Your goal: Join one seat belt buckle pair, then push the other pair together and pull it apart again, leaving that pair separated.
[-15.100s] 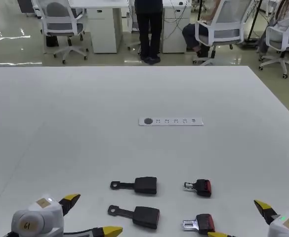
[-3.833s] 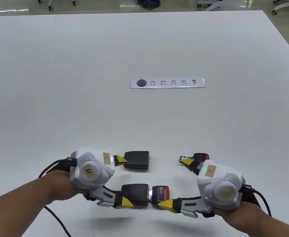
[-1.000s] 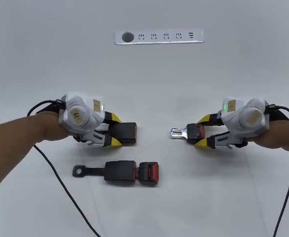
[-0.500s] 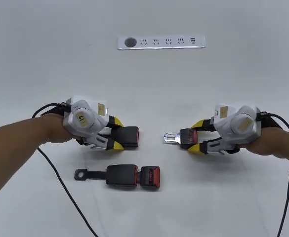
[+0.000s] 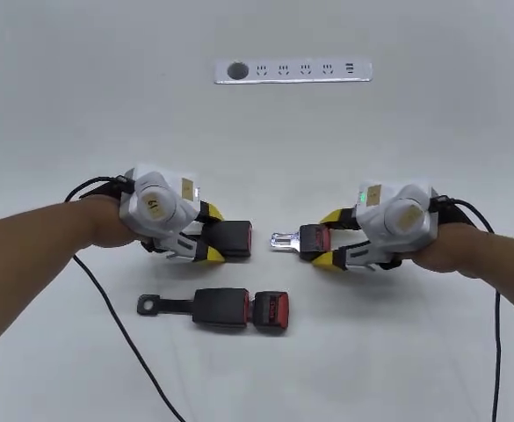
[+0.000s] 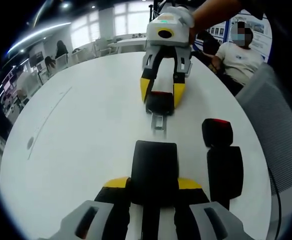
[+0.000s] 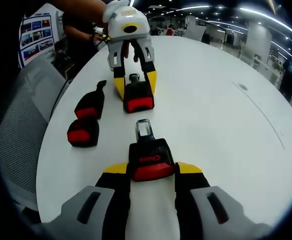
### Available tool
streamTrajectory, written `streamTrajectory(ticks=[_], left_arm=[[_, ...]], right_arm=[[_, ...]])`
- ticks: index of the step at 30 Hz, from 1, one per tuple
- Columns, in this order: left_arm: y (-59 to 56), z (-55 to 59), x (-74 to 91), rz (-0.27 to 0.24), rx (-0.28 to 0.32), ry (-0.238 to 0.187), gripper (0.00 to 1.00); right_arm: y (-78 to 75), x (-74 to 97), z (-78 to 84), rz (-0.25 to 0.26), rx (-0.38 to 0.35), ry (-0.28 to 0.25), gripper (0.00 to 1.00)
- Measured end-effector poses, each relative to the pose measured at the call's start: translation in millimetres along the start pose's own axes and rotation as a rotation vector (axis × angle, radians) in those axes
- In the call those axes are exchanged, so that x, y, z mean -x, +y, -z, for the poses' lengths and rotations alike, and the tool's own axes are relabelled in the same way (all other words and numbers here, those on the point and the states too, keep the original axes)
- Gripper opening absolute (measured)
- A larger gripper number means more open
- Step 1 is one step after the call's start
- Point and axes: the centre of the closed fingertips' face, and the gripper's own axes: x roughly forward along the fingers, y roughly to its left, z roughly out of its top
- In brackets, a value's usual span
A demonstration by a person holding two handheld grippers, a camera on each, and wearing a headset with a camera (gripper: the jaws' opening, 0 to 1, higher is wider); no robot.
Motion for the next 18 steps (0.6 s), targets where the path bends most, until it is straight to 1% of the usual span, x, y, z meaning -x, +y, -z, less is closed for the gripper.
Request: streamTrajectory(ticks=[5, 9, 12, 16, 18], left_arm=[[0.4, 0.2, -0.4, 0.012, -0.015, 0.008, 0.34], [0.6, 0.1, -0.3, 0.017, -0.021, 0.014, 0.34], [0.8, 0.0, -0.3, 0.017, -0.022, 0.015, 0.34], [1.6, 1.1, -1.3, 0.021, -0.033, 0.026, 0.34], [2.0, 1.7, -1.8, 0.023, -0.037, 0.032, 0.34]], right_arm=[[0.3, -12.5, -8.5, 0.003, 0.001, -0.01, 0.33], [4.6, -20.4, -18.2, -0.008, 0.007, -0.021, 0.33], [4.9, -22.2, -22.4, -0.006, 0.003, -0.027, 0.33], [6.6, -25.9, -27.7, -0.006, 0.006, -0.023, 0.33], [5.9, -28.4, -30.4, -0.004, -0.001, -0.031, 0.33]])
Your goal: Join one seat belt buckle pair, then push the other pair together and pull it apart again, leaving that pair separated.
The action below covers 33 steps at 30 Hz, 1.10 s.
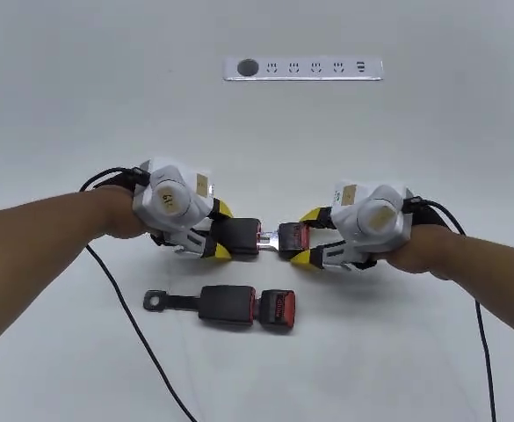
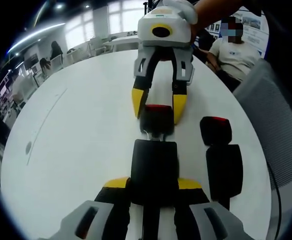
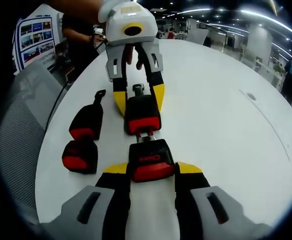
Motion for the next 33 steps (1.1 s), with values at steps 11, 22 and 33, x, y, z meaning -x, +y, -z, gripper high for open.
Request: streamTrajectory(ticks=[11, 22, 33], left_arm=[[-0.3, -1.0, 0.4, -0.001, 0.006, 0.018, 0.34], [-0.2, -0.5, -0.3, 0.01, -0.015, 0.026, 0.33], [-1.1, -1.4, 0.0, 0.009, -0.013, 0.028, 0.33]], right_arm=[[1.8, 0.8, -2.0, 0.013, -0.011, 0.0, 0.33], [7.8, -10.3, -13.4, 0.016, -0.021, -0.013, 0.33], [5.3, -9.9, -12.4, 0.02, -0.026, 0.021, 0.32]])
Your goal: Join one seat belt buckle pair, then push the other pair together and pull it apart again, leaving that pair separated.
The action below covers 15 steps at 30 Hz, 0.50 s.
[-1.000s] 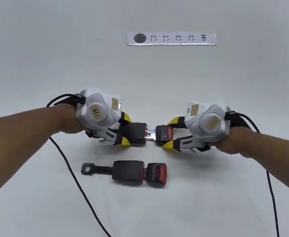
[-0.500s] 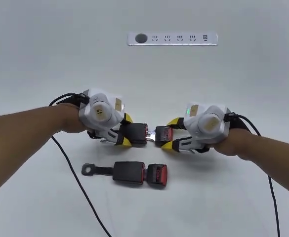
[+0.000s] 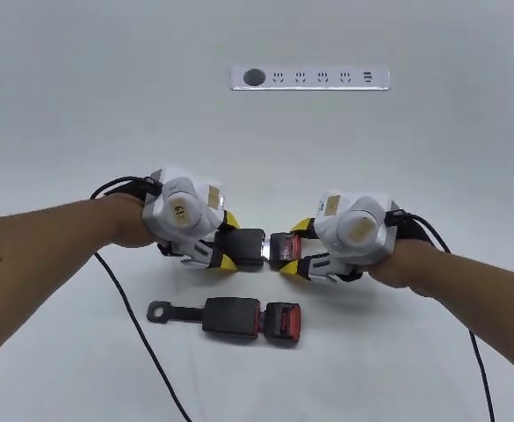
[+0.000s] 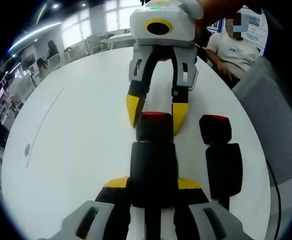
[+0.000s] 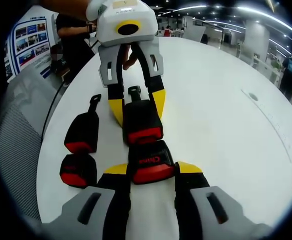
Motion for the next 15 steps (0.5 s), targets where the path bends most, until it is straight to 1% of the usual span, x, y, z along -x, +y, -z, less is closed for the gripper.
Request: streamTrajectory(ticks=[8, 15], left_arm=[[-1.0, -1.2, 0.1, 0.002, -0.008, 0.015, 0.33], [-0.5, 0.0, -0.4, 0.002, -0.009, 0.01, 0.33]], right_arm=[[-0.3, 0.8, 0.8, 0.004, 0.004, 0.013, 0.33], [-0.4, 1.7, 0.8, 0.001, 0.012, 0.013, 0.33]])
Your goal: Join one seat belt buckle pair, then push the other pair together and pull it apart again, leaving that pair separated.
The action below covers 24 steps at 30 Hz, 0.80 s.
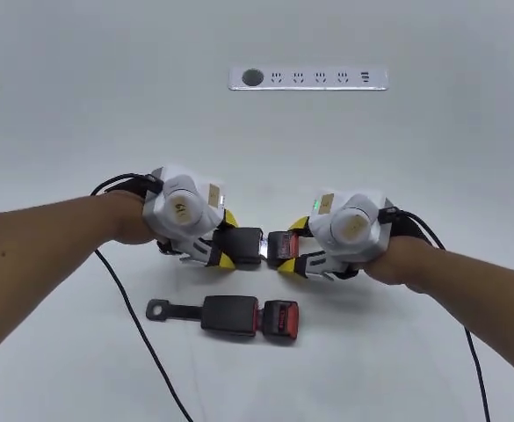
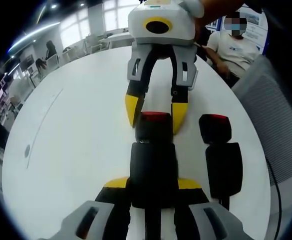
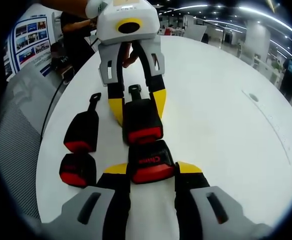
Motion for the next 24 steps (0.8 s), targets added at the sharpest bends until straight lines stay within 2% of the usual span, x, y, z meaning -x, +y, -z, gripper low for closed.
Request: streamTrajectory(ticks=[18, 24], left_arm=[[0.4, 2.4, -1.2, 0.0, 0.002, -0.002, 0.34], [-0.8, 0.6, -0.6, 0.0, -0.001, 0.009, 0.34]], right_arm=[[-0.3, 0.6, 0.0, -0.013, 0.015, -0.001, 0.33], [-1.0, -0.6, 1.1, -0.015, 0.017, 0.002, 0.33]])
